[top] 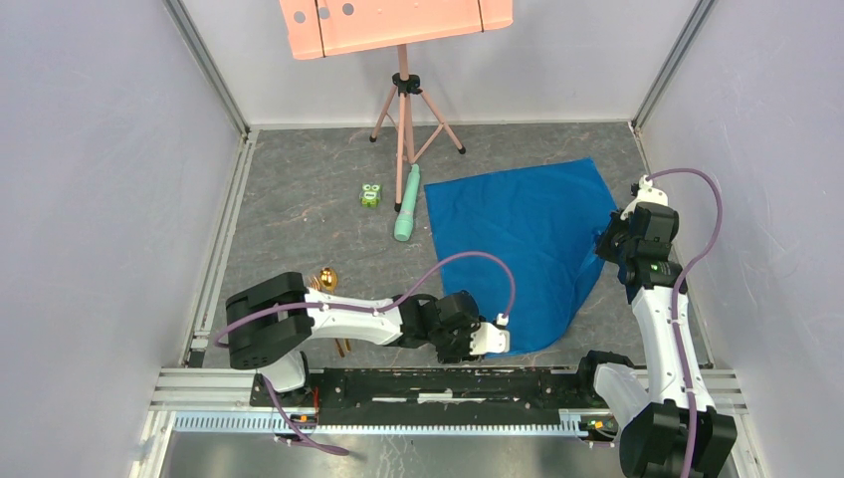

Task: Fold the napkin into a case and place the utensils inside
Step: Pick up the flattened napkin from the center of the board.

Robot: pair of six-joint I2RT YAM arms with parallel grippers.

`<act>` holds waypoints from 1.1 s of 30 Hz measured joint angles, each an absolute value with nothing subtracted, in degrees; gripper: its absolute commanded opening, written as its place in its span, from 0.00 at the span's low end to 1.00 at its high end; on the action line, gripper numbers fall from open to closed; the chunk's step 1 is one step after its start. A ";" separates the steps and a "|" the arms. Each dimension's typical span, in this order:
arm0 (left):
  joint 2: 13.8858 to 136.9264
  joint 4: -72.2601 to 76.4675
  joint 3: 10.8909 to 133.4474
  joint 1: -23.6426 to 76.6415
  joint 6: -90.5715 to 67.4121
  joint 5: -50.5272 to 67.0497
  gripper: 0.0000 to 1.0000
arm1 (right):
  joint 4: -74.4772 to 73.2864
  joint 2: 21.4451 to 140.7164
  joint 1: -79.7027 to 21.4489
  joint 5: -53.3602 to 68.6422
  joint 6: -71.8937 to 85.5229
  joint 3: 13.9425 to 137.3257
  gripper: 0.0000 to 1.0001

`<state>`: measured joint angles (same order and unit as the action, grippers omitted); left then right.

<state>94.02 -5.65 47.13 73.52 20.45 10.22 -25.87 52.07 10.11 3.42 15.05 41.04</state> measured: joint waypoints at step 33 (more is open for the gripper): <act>58.81 -8.36 63.07 74.00 15.84 -23.77 0.02 | -31.20 49.89 9.85 -1.83 15.97 65.98 0.01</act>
<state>58.81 -8.36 63.07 74.00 15.84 -23.77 -31.20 49.89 9.85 -1.83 15.97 65.98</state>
